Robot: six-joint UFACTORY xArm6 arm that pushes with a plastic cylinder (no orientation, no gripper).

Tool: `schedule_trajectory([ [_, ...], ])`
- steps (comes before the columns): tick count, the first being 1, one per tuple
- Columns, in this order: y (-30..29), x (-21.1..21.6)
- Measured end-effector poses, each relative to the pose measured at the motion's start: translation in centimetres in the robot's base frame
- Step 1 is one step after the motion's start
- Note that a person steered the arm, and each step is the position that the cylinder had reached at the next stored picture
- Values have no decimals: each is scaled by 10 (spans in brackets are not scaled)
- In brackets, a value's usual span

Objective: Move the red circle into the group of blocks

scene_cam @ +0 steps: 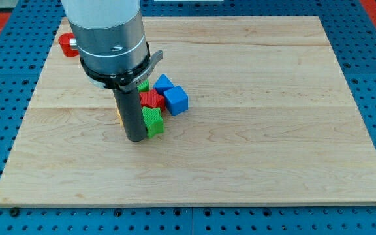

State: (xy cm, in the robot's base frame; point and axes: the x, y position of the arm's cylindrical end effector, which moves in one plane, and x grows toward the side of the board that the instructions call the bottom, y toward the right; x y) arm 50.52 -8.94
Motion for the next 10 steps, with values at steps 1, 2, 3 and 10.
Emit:
schedule_trajectory([
  [1,-6,8],
  [2,-46,38],
  [3,-183,19],
  [10,-4,-210],
])
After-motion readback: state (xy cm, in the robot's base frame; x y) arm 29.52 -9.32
